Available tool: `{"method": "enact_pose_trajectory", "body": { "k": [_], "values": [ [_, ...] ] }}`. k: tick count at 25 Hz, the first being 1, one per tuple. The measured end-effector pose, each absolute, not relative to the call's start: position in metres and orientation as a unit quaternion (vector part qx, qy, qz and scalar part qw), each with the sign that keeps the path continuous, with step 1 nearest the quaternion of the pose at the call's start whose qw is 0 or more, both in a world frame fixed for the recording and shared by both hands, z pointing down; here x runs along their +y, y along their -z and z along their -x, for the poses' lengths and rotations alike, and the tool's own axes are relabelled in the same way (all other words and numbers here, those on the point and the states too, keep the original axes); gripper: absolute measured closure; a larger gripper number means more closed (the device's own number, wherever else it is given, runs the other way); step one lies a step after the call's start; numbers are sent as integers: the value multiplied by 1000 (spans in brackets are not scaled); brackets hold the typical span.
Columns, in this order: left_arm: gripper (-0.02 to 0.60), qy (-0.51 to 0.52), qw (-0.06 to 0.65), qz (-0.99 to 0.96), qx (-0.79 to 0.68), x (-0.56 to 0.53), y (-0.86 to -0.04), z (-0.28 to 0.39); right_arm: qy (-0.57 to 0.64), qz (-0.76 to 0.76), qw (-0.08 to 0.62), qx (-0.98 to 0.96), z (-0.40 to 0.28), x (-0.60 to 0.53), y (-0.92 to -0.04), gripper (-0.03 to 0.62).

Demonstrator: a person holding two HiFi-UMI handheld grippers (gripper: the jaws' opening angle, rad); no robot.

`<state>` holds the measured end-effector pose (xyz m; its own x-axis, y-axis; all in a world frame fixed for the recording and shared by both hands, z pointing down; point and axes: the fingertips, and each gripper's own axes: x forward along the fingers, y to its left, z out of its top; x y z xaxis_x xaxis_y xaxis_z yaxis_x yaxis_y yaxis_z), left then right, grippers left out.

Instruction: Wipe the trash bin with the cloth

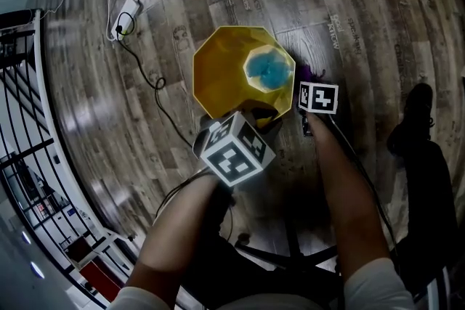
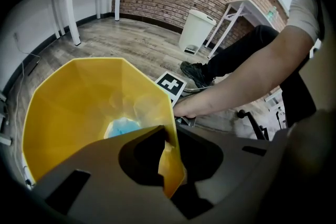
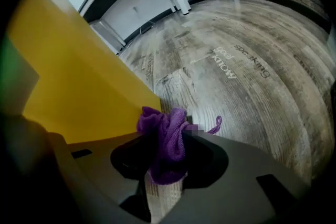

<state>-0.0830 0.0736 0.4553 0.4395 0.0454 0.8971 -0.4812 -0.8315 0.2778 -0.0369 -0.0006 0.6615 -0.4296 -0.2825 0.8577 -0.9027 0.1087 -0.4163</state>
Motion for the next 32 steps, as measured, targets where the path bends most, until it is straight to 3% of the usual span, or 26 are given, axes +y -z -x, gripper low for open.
{"method": "enact_pose_trajectory", "body": {
  "k": [4,13,22,27,32],
  "values": [
    [534,-509,256,-810,-137,74,-456,82,-456,-422,361,-696,39,1,-675,450],
    [531,-504,270,-807,-149,70,-456,81,-445,-431,356,-700,29,-1,-670,450],
    [531,-469,287,-813,-192,48,-451,64,-481,-457,270,-698,-7,7,-624,450],
    [448,-507,200,-825,-150,55,-435,69,-500,-467,210,-698,-21,8,-592,450],
    [440,-552,181,-807,-106,77,-447,92,-537,-464,113,-695,-16,16,-547,450]
  ]
}}
